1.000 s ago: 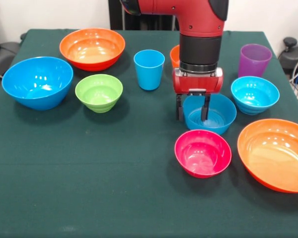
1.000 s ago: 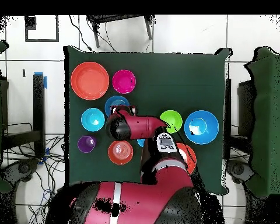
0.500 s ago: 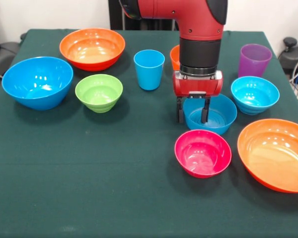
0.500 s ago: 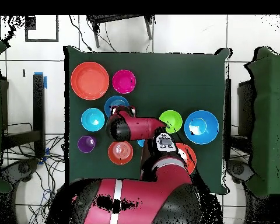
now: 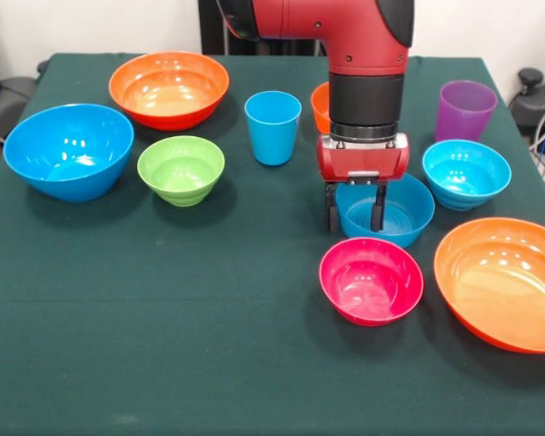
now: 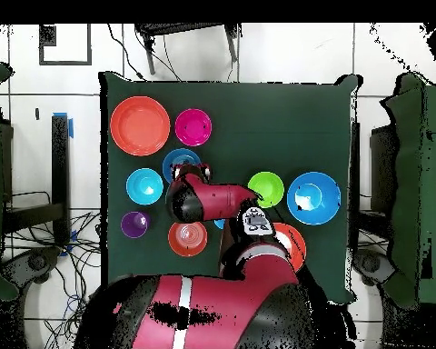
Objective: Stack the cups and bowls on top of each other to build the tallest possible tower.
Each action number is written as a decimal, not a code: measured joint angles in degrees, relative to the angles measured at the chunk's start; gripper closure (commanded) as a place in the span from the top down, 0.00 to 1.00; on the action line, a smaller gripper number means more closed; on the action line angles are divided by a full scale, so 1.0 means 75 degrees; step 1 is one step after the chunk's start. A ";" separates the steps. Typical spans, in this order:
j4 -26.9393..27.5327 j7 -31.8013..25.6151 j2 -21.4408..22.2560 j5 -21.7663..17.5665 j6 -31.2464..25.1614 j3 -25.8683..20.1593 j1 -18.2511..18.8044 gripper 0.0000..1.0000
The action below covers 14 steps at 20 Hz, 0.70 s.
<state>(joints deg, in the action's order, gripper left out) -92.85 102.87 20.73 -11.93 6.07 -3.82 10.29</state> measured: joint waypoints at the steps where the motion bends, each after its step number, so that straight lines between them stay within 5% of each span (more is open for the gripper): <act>1: 0.0000 0.0000 -0.0001 -0.0002 0.0017 -0.0001 0.0001 1.00; 14: 0.0000 0.0000 -0.0002 -0.0006 0.0226 -0.0048 0.0030 1.00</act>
<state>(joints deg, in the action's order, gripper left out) -92.85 102.87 20.72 -11.98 7.77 -4.18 10.51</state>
